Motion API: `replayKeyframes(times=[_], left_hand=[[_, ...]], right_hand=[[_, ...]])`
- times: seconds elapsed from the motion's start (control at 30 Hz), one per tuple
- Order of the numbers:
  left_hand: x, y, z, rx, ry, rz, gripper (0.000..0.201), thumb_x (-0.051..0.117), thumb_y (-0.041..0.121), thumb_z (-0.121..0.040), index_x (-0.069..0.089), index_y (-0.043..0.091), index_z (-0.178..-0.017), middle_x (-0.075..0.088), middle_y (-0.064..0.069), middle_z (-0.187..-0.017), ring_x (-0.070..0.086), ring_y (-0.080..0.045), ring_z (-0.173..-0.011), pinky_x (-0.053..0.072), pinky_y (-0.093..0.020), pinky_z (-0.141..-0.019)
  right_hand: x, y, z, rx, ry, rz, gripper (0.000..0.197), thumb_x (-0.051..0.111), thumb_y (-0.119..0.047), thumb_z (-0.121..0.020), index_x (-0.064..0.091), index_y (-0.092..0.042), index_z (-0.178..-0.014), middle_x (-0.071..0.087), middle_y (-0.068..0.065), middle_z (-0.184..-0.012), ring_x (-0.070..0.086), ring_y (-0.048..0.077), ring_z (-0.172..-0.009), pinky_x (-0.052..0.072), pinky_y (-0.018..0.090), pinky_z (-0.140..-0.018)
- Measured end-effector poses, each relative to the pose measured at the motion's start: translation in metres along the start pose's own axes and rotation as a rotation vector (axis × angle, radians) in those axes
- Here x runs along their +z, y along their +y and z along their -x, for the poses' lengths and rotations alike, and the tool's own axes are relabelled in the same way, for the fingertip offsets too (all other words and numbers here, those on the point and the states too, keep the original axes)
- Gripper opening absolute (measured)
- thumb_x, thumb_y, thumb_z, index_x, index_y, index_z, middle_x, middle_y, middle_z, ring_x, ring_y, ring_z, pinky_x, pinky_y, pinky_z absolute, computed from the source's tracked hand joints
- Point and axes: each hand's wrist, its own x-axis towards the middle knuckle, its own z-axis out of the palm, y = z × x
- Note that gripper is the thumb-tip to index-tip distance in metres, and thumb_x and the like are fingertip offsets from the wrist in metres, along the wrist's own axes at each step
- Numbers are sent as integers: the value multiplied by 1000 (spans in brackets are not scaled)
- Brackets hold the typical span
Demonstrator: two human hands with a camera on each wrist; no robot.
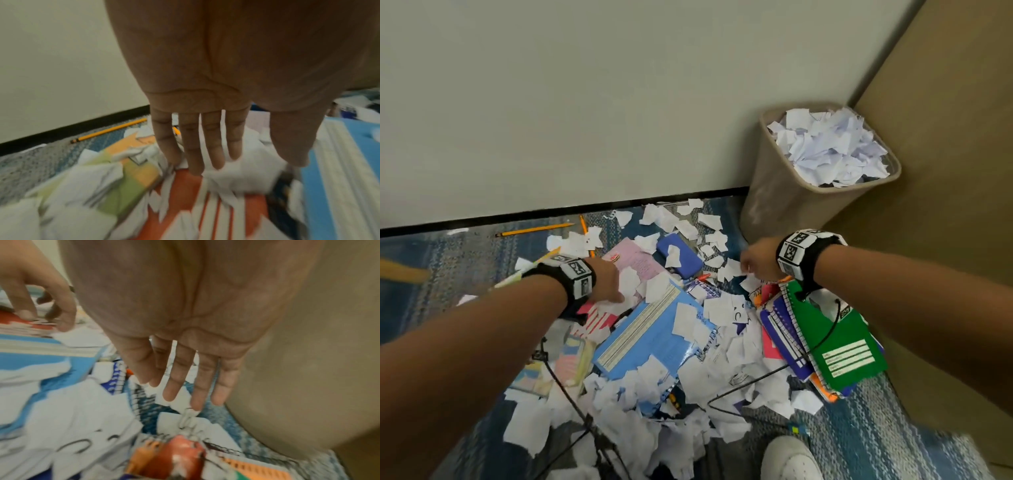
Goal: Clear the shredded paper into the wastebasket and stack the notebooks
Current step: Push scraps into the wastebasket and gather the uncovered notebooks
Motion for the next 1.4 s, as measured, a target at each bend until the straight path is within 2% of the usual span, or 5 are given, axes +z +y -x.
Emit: replayKeyframes(times=[0.27, 0.53, 0.7, 1.03, 1.4], left_hand=[[60, 24, -3, 54, -7, 35, 60, 57, 77, -72, 50, 17, -74, 56, 0, -75, 57, -20, -72, 52, -33, -70], [71, 23, -1, 41, 45, 256, 61, 54, 42, -93, 35, 15, -144, 43, -10, -144, 46, -28, -128, 42, -35, -102], [17, -25, 8, -27, 366, 384, 35, 46, 26, -97, 39, 23, -132, 60, -11, -110, 60, -28, -88, 49, -35, -70], [-29, -65, 33, 9, 821, 275, 37, 52, 16, -88, 42, 18, -123, 53, -11, -107, 58, -36, -87, 49, -41, -65], [-27, -73, 29, -84, 775, 257, 31, 45, 14, -92, 39, 15, -122, 53, -5, -81, 55, -30, -67, 51, -39, -61]], right_hand=[[-1, -79, -30, -161, 41, 148, 31, 54, -33, -92, 66, -11, -109, 67, 11, -108, 62, 33, -94, 52, 38, -85], [5, -101, -49, -170, 36, 2, 33, 57, -25, -93, 54, -11, -123, 57, 13, -121, 57, 31, -107, 45, 35, -89], [15, -88, -51, -31, 112, -31, 56, 57, -31, -90, 39, -11, -139, 41, 18, -132, 52, 37, -116, 46, 39, -95], [6, -89, -45, 49, 89, -129, 26, 61, -25, -84, 63, -12, -106, 64, 13, -104, 62, 32, -93, 52, 33, -81], [-30, -72, -22, -145, 93, -377, 32, 76, -22, -73, 56, -15, -97, 62, 2, -85, 57, 20, -75, 51, 37, -71]])
